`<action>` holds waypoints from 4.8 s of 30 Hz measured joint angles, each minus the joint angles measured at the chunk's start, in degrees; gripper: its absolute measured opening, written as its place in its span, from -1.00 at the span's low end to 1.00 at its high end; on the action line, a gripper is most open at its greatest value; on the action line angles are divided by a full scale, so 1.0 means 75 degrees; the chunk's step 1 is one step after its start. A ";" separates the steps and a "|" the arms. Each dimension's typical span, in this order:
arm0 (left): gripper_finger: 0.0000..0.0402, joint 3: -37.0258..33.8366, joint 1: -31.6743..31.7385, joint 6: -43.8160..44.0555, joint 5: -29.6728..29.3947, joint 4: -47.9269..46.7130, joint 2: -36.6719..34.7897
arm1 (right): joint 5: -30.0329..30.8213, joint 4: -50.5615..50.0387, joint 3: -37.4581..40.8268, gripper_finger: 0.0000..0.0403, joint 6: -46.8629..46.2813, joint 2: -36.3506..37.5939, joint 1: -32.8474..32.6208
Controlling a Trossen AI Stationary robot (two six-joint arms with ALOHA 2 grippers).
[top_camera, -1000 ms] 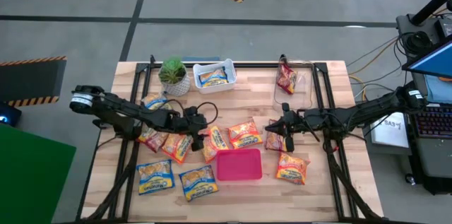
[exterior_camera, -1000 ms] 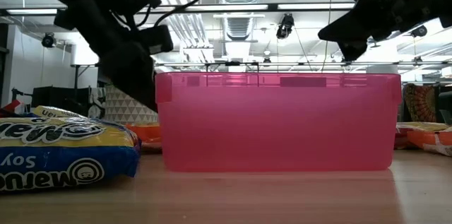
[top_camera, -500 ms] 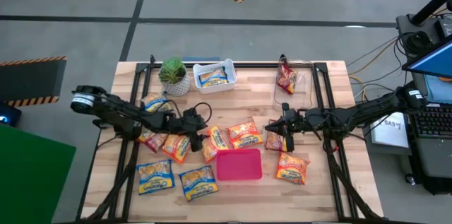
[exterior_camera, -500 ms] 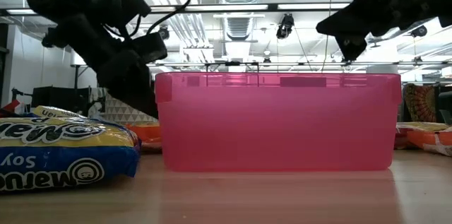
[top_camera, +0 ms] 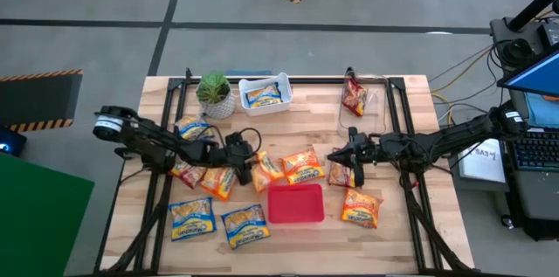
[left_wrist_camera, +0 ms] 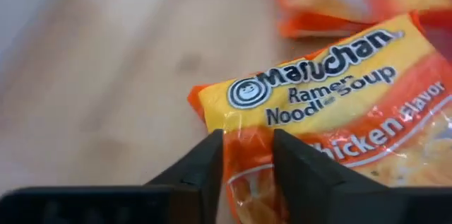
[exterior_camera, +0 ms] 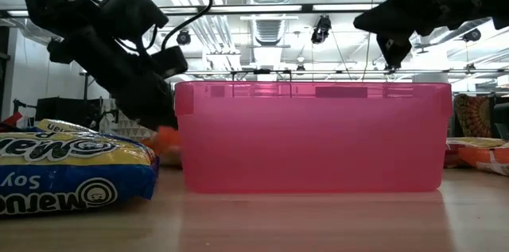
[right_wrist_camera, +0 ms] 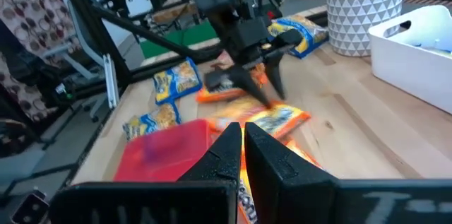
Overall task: Sort Maruchan noodles
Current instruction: Put the orange noodle pack into the red bin
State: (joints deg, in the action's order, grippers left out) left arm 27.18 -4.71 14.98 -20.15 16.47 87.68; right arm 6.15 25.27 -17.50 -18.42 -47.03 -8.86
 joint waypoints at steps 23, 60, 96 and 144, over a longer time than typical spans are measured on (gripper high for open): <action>-0.27 0.0157 -0.0240 -0.1522 0.1159 -0.0510 -0.0900 | -0.0003 -0.0015 0.0000 -0.95 -0.0207 -0.0003 0.0000; -0.49 0.0802 -0.0557 -0.2323 -0.0672 -0.0226 0.1109 | -0.0005 -0.0060 0.0009 -0.95 -0.0542 -0.0006 0.0000; -1.00 0.0445 -0.0545 -0.1088 -0.0853 0.0796 -0.0702 | 0.1401 -0.2318 -0.3416 -0.15 0.2312 -0.2962 0.0137; -0.37 0.0620 -0.0554 -0.3154 -0.0823 0.0900 -0.2106 | 0.0519 -0.5529 -0.6950 -0.85 0.2999 -0.6324 0.0903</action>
State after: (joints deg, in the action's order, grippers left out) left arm 31.83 -8.86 -8.67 -26.32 23.21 71.89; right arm 10.04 -16.20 -69.62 4.07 -94.45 -2.09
